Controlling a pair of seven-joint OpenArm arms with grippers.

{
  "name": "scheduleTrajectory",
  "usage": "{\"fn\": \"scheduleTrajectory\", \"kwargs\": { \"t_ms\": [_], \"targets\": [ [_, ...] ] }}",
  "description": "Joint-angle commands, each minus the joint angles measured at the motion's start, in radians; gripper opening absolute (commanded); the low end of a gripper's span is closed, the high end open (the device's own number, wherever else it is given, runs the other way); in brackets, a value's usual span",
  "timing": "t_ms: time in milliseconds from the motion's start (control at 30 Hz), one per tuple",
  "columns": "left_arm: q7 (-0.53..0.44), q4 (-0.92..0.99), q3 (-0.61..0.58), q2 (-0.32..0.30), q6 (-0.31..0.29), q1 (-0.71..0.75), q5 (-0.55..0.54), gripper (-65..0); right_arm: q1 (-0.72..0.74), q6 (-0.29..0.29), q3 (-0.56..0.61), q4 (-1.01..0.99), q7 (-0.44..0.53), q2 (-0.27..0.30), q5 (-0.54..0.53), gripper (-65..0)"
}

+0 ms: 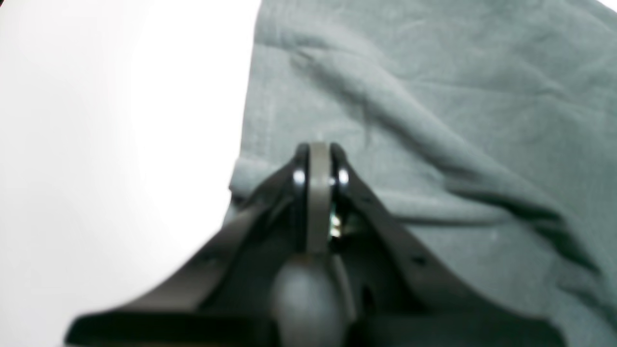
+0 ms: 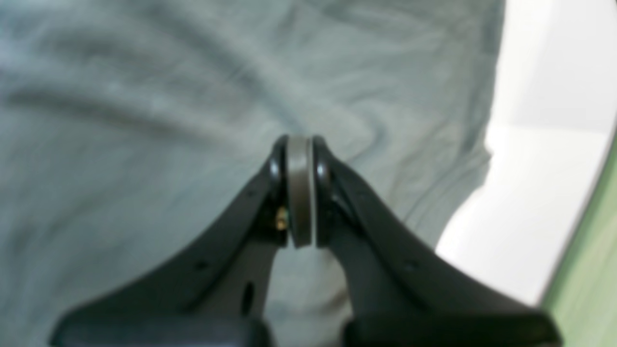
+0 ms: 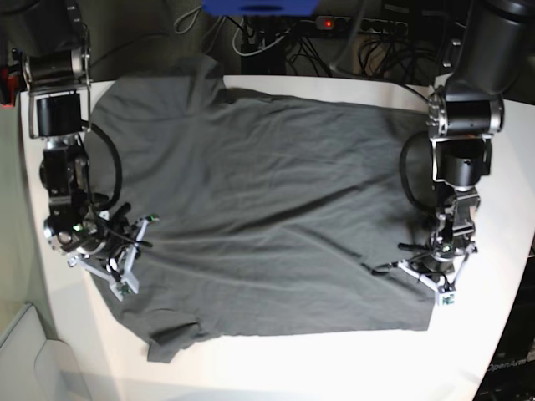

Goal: Layout the t-shirt on the table in an organized manner, then fold the t-shirt properly
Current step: 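Move both grippers to the shirt's collar-side corners and grasp them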

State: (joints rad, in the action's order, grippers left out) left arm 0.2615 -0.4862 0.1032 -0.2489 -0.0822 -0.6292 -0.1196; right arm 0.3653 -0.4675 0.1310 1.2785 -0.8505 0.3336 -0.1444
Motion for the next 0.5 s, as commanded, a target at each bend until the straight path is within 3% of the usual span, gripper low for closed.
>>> {"fn": "scheduleTrajectory", "kwargs": {
  "t_ms": [0,233,467],
  "targets": [
    [-0.004,-0.041,0.002,-0.008,-0.003,-0.031,-0.002,-64.8,0.01,0.002,-0.009,0.056,0.0,0.011,-0.002,-65.0],
    [0.124,-0.377,0.002,-0.007,-0.003,0.144,-0.002,-64.8,-0.171,0.006,-0.017,0.272,-0.085,0.011,-0.002,-65.0],
    [0.302,-0.728,0.005,-0.007,-0.003,0.385,-0.002,-64.8,-0.369,0.006,-0.166,0.402,-0.106,0.005,-0.002,-65.0]
  ]
}}
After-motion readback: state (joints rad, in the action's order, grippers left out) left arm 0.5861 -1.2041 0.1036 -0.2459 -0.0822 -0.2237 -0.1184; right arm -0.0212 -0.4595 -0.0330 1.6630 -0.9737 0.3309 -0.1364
